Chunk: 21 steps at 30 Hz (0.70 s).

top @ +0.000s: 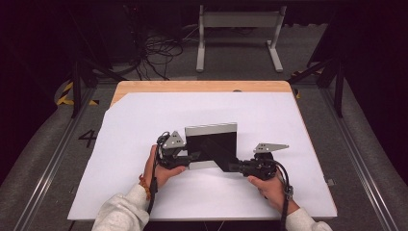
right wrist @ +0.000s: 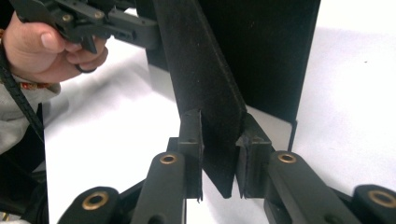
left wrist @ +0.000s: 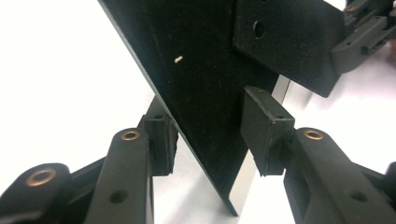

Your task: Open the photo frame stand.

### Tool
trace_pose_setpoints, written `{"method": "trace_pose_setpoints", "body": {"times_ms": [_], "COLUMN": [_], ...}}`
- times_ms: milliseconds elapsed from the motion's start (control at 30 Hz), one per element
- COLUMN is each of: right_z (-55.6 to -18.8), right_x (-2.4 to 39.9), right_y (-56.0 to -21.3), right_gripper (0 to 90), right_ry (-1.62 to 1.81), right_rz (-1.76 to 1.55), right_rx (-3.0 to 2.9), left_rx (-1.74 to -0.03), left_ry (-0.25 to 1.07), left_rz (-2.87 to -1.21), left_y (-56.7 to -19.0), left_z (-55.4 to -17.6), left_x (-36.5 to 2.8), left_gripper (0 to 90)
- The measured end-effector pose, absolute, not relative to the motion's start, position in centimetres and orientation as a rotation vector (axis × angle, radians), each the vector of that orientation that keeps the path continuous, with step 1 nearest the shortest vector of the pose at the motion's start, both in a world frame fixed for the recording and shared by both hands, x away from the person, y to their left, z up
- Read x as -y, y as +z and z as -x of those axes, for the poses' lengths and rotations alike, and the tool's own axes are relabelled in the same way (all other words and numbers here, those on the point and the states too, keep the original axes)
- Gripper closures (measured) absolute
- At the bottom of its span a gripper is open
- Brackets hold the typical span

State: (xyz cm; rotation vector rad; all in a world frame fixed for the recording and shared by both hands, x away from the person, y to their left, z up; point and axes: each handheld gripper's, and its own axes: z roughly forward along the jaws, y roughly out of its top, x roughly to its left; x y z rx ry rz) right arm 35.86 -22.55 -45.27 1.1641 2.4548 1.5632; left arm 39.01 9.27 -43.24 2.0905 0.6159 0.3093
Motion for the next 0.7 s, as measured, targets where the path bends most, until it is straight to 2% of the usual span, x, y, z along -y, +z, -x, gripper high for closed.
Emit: {"method": "trace_pose_setpoints", "body": {"times_ms": [167,300,433,600,700], "right_z": [-35.2,-34.9,-34.7,-34.6,-34.5], "right_x": [22.1,21.9,21.9,21.8,21.8], "right_y": [-45.1,-44.9,-45.0,-45.0,-45.0], "right_gripper": [77.0,77.0,77.2,77.1,77.0], "right_ry": [1.471,1.431,1.422,1.417,1.414], "right_rz": [-1.071,-1.04,-1.026,-1.017,-1.015], "right_rx": [-2.48,-2.483,-2.493,-2.493,-2.491], "left_rx": [-0.58,-0.563,-0.541,-0.515,-0.521], "left_ry": [0.29,0.254,0.194,0.221,0.229], "left_rz": [-2.081,-2.094,-2.143,-2.197,-2.23], "left_y": [-43.4,-43.8,-44.7,-45.5,-46.0], "left_z": [-38.8,-38.9,-39.3,-39.0,-39.1], "left_x": [-9.5,-9.2,-8.5,-8.0,-8.0], "left_gripper": [61.0,50.8,45.9,51.5,58.5]}}
